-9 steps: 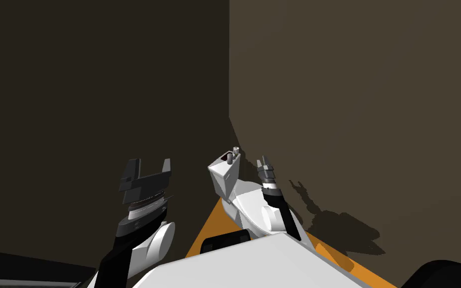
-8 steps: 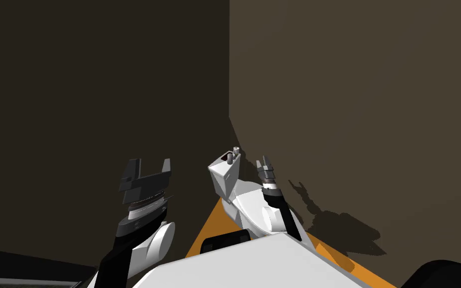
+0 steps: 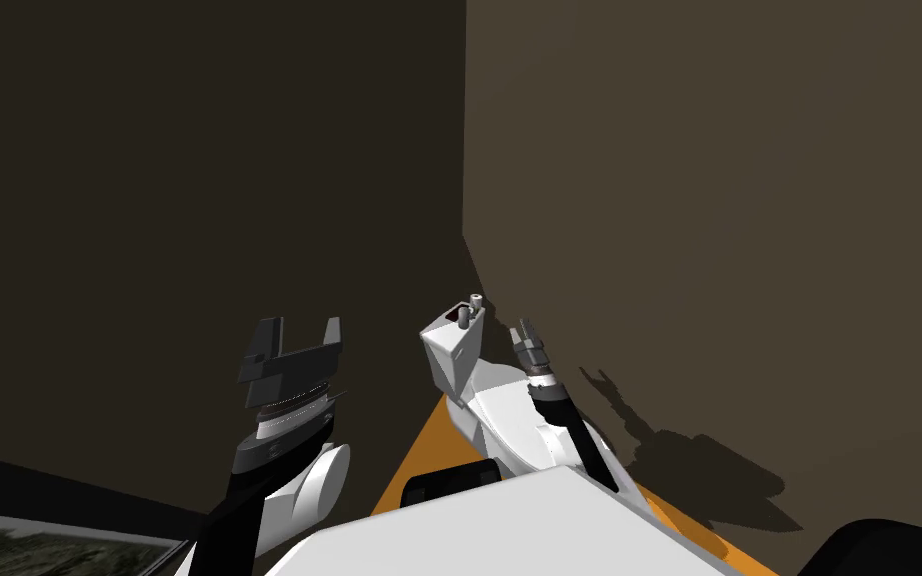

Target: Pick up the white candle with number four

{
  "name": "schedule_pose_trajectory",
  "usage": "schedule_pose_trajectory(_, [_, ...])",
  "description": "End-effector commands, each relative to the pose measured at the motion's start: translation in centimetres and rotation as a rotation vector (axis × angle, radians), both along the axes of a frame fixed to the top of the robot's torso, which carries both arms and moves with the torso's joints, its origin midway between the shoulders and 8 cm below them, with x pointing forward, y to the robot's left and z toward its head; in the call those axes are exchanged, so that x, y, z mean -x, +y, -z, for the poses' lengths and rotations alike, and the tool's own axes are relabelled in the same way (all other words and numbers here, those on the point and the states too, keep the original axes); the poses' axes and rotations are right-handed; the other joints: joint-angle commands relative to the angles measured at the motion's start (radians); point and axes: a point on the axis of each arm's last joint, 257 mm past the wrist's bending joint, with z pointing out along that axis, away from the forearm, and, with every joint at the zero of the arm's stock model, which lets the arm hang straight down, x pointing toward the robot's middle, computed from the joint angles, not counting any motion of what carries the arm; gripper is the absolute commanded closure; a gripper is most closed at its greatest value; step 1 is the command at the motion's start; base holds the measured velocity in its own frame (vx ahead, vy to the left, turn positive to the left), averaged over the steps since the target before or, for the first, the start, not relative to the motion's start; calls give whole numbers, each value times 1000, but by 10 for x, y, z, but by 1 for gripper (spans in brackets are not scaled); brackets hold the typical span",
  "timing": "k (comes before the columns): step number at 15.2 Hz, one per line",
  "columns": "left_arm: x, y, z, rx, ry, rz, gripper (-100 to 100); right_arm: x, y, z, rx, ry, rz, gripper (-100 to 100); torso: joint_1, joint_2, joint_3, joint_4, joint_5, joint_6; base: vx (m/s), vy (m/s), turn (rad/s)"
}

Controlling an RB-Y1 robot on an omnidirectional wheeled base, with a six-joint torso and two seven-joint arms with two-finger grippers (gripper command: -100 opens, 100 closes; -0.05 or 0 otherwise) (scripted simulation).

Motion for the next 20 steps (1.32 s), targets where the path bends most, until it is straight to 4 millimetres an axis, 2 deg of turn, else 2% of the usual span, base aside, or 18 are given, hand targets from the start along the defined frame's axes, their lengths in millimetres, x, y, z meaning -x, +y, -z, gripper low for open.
schedule_pose_trajectory(1, [0,0,0,0,0,0,0,0,2,16,15,35,-33,-100,0,0,0,0,0,0,1,14,71])
schedule_pose_trajectory(3, [0,0,0,0,0,0,0,0,4,17,44,41,-47,-100,0,0,0,0,0,0,1,10,53])
schedule_pose_trajectory(4, [0,0,0,0,0,0,0,1,3,30,46,70,-68,-100,0,0,0,0,0,0,2,12,77])
schedule_pose_trajectory(6, [0,0,0,0,0,0,0,1,5,31,73,76,-81,-100,0,0,0,0,0,0,2,10,48])
schedule_pose_trajectory(7, [0,0,0,0,0,0,0,3,3,46,71,109,-101,-100,0,0,0,0,0,0,2,12,75])
schedule_pose_trajectory(9, [0,0,0,0,0,0,0,4,5,47,104,116,-117,-100,0,0,0,0,0,0,2,11,55])
schedule_pose_trajectory(10, [0,0,0,0,0,0,0,6,2,62,96,151,-135,-100,0,0,0,0,0,0,3,14,75])
schedule_pose_trajectory(12, [0,0,0,0,0,0,0,7,3,64,137,161,-154,-100,0,0,0,0,0,0,3,12,66])
schedule_pose_trajectory(13, [0,0,0,0,0,0,0,11,-1,80,124,198,-170,-100,0,0,0,0,0,0,2,15,81])
schedule_pose_trajectory(16, [0,0,0,0,0,0,0,12,0,82,171,210,-192,-100,0,0,0,0,0,0,2,11,45])
schedule_pose_trajectory(17, [0,0,0,0,0,0,0,16,-5,99,162,252,-209,-100,0,0,0,0,0,0,2,12,106])
schedule_pose_trajectory(20, [0,0,0,0,0,0,0,17,-5,101,206,264,-230,-100,0,0,0,0,0,0,3,10,44])
